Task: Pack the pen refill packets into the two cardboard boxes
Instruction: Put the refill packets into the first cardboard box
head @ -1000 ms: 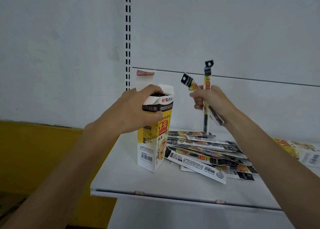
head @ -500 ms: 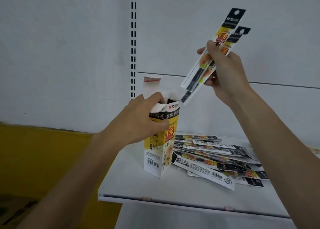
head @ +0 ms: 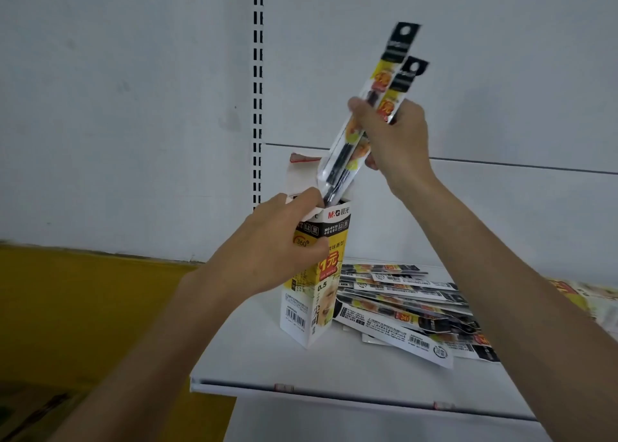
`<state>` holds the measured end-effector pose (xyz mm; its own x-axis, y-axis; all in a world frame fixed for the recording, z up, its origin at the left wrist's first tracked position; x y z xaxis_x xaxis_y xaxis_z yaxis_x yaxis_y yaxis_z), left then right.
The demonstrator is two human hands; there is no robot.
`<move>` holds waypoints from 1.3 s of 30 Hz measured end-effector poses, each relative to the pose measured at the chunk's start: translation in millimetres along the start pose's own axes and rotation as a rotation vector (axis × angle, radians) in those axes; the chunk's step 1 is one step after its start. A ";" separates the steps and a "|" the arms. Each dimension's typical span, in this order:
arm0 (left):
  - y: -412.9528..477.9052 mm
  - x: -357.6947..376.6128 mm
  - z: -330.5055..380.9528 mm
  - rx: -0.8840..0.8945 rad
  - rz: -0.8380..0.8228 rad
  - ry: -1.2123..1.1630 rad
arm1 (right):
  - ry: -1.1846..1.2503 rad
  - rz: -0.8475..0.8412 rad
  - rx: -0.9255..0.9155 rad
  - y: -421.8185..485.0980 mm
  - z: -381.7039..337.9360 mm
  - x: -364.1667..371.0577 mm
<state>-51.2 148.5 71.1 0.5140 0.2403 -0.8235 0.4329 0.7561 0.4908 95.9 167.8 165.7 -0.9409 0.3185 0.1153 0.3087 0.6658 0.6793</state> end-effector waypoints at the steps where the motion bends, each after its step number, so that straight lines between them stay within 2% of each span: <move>1: -0.1 0.0 -0.3 -0.006 0.007 0.001 | -0.070 -0.104 -0.037 -3.6 -0.8 10.1; 4: -0.8 -3.0 -2.7 -0.019 0.033 -0.027 | -0.298 -0.498 -0.004 -27.5 15.9 42.7; 6: -1.8 -4.3 -2.2 -0.015 0.040 -0.040 | -0.333 -0.595 0.091 -36.1 29.8 44.3; 8: -2.1 -4.1 -1.2 -0.006 0.043 -0.038 | -0.211 -0.523 0.111 -33.1 27.5 35.6; 10: -1.1 -2.8 -1.4 -0.004 0.045 -0.017 | -0.171 -0.450 0.054 -28.9 20.5 27.4; 13: 1.7 -1.6 -1.9 -0.011 0.053 -0.004 | -0.454 -0.635 0.077 -39.3 29.5 37.7; 14: 1.8 -1.7 -1.6 -0.011 0.055 -0.002 | -0.480 -0.679 0.113 -41.3 31.9 38.3; 15: 1.6 -2.1 -1.4 -0.011 0.056 -0.002 | -0.447 -0.681 0.141 -39.4 30.1 36.7; 18: 0.6 -3.3 -1.2 -0.007 0.058 -0.014 | -0.222 -0.514 0.147 -26.6 17.8 26.2; 19: 0.4 -4.3 -0.1 -0.002 0.062 -0.024 | -0.226 -0.488 0.132 -24.2 18.0 25.7; 22: 0.9 -7.8 1.9 0.002 0.081 -0.067 | -0.398 -0.617 0.196 -38.3 37.4 36.9; 24: 1.1 -7.8 1.3 -0.004 0.081 -0.084 | -0.234 -0.598 0.251 -43.7 37.9 36.9; 26: 1.2 -7.3 0.7 -0.003 0.081 -0.090 | -0.114 -0.473 0.167 -36.4 25.2 27.9; 28: 2.0 -7.5 -0.4 -0.003 0.085 -0.086 | -0.229 -0.453 0.106 -34.5 21.3 27.0; 30: 2.4 -9.0 -0.7 -0.007 0.084 -0.079 | -0.355 -0.552 0.179 -41.2 33.1 33.5; 33: 2.4 -9.5 1.2 0.004 0.063 -0.066 | -0.220 -0.593 0.288 -48.6 41.4 35.4; 37: 6.2 -8.9 -2.5 -0.019 0.056 -0.001 | -0.279 -0.637 0.336 -56.6 59.4 32.1; 39: 9.3 -7.1 -5.5 -0.039 0.026 0.006 | -0.091 -0.522 0.288 -51.3 55.1 23.9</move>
<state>-54.8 157.1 80.0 0.5199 0.2637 -0.8125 0.3899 0.7730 0.5004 65.3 178.4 93.6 -0.9665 -0.0518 -0.2515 -0.1535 0.9017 0.4042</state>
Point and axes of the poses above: each hand's wrist, its own y-axis towards the middle knuckle, its own x-axis out of the palm, z = x × y, the point moved 9 cm from there along y, towards the middle knuckle, and after that the axes turned 14 degrees about y, right-handed, at the moved point
